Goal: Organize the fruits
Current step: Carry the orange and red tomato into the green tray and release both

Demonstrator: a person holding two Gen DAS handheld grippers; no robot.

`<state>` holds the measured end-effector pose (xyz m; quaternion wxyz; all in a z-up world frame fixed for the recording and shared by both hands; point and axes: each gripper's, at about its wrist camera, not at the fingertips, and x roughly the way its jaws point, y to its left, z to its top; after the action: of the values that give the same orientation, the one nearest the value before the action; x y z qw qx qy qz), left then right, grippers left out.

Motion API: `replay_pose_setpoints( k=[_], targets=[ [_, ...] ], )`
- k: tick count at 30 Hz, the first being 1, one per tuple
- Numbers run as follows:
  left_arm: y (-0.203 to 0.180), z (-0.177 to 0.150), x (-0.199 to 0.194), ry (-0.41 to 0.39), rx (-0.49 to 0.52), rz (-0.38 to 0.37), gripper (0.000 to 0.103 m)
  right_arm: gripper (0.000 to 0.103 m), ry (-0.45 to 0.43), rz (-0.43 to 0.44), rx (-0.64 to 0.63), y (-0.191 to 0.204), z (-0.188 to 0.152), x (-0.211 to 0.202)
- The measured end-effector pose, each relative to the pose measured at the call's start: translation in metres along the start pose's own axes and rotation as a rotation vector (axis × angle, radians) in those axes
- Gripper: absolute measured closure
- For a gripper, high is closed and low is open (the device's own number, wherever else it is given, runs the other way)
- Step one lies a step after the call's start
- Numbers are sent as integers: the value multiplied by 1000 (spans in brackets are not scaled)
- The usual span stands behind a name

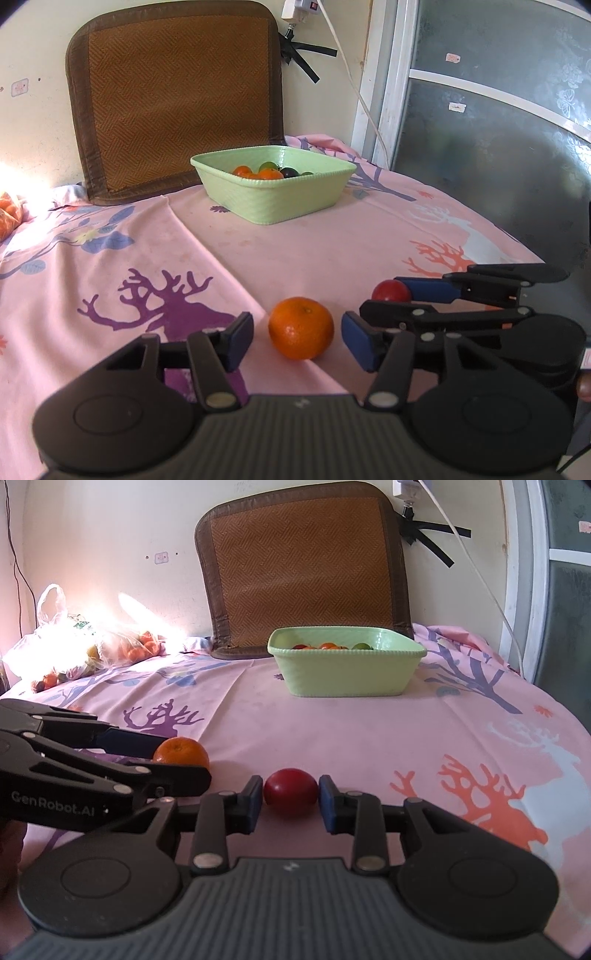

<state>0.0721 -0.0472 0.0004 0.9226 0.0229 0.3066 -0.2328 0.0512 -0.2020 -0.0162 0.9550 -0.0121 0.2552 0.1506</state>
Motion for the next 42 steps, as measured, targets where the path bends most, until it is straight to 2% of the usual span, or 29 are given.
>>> replay_pose_setpoints(
  k=[1,4,5,7,12,17,21,24,27,28,29,30,36,42],
  targets=[
    [0,0,1,7,2,-3,64,62,1,-1,-1,0,0,0],
    [1,1,2,11,5,-8,64,64,7,-8,-10,2,-1,0],
    [2,3,2,15,5,-13,64,71,3,-7,-15,2,-1,0],
    [4,12,2,12,1,-29,64,71,-8,3,-11,1,0,-1],
    [12,63,12,-29,-21,-36,64,70,-96,6,40,-21,28,7],
    [19,127,52,-72,-43,0,64,70,-206,-29,91,-54,77,40],
    [30,152,100,-26,-98,19,64,70,-182,-78,116,-79,99,84],
    [40,153,125,6,-129,40,64,69,-149,-75,134,-90,102,104],
    [47,150,133,6,-148,47,57,69,-143,-72,128,-90,98,110],
    [48,148,133,3,-153,51,52,66,-146,-74,122,-89,97,110],
    [50,148,133,-1,-161,54,51,56,-151,-74,119,-88,96,109],
    [52,148,131,-3,-168,54,51,53,-158,-77,120,-88,96,108],
    [55,138,88,-60,-203,69,51,52,-205,-70,175,-87,95,79],
    [31,99,35,-63,-155,146,49,52,-198,-17,301,-70,59,34]
  ],
)
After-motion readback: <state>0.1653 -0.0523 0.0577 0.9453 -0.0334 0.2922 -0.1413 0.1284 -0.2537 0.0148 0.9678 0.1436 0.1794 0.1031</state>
